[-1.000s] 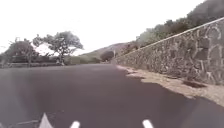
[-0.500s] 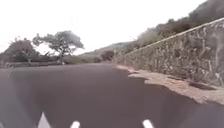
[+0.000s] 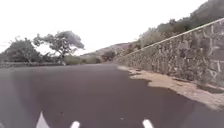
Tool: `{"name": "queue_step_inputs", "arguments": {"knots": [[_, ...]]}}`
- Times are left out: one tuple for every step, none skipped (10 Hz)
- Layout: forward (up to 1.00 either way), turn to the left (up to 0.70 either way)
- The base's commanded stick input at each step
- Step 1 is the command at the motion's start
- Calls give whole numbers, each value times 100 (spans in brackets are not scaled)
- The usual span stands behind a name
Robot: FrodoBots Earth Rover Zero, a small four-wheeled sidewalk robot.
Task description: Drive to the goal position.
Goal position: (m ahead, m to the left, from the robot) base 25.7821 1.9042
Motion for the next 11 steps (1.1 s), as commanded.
{"name": "queue_step_inputs", "arguments": {"knots": [[50, 0], [50, 0], [50, 0], [50, 0], [50, -50], [50, -50], [50, -50], [50, -50], [50, -50], [50, -27], [50, -3]]}}
